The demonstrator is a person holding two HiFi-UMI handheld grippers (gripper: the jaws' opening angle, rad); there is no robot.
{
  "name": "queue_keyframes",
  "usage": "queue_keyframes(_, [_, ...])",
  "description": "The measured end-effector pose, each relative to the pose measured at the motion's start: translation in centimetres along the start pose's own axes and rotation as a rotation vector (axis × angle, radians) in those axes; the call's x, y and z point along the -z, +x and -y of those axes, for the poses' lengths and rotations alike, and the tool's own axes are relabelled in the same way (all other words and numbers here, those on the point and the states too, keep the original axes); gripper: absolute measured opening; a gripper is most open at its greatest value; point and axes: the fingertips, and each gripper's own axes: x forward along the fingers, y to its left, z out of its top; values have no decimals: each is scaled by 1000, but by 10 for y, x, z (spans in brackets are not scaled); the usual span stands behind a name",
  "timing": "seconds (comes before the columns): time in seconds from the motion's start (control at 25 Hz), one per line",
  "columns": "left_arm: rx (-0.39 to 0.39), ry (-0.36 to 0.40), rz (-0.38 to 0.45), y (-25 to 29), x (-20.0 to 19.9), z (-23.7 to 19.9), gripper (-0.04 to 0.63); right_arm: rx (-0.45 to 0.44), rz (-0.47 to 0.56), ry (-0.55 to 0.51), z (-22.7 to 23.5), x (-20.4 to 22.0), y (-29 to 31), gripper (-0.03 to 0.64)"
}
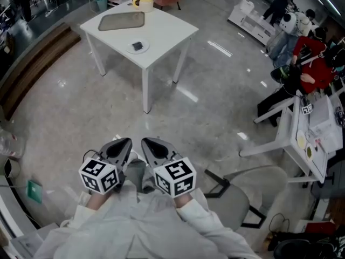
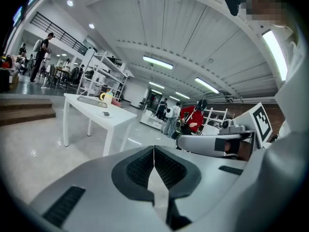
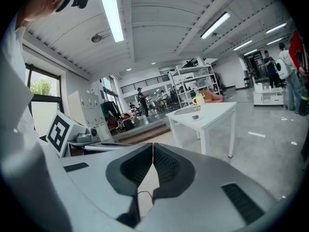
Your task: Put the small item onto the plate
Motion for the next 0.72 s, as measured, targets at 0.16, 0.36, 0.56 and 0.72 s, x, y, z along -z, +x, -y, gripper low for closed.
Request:
queue_keyframes(0.16, [11, -1, -36, 18, -2, -14, 12, -4, -4, 28, 14, -2, 19, 15])
queue_keyframes(0.36, [30, 1, -59, 54, -20, -52, 12, 8, -1, 50, 43, -17, 65, 15])
queue_keyframes(0.56, [57, 24, -59, 95, -65, -101, 12, 47, 6, 44, 80, -53, 121, 15])
queue_keyframes(0.72, [79, 34, -56, 126, -105, -141, 12, 85, 33, 25, 108, -97, 164, 15])
